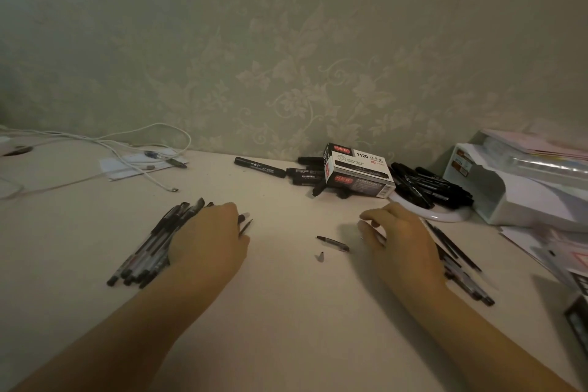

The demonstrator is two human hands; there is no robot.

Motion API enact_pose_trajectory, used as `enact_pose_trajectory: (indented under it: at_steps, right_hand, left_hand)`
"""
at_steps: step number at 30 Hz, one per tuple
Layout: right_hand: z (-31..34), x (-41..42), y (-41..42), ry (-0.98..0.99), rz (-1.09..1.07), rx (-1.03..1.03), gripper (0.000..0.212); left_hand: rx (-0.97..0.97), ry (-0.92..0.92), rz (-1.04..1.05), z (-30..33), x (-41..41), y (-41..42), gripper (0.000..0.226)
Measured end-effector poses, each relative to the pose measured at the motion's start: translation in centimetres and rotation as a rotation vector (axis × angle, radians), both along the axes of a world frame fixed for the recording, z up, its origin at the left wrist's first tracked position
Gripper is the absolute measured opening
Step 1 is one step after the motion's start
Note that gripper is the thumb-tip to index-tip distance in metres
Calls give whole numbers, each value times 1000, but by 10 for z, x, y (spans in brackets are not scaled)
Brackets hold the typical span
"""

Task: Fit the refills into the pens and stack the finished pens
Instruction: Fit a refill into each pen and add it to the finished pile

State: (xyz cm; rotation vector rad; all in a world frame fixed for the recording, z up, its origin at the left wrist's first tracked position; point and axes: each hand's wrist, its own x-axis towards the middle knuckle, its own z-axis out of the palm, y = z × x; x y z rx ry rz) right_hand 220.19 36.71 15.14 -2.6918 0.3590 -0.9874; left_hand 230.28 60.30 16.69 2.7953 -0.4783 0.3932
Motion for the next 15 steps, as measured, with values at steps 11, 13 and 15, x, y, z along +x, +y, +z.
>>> enact_pose_trajectory:
  at_steps: [11,13,15]
  right_hand:
    - [-3,2,13,-32,143,13,16]
    - [1,1,17,-120,184,117,14]
    - [7,-1,26,-186,259,332,11]
  left_hand:
    - [69,52,19,-3,0,-3,19]
    - [-24,32,-48,0,-2,-6,27]
    - [-263,122,-180,5,-4,-12,31]
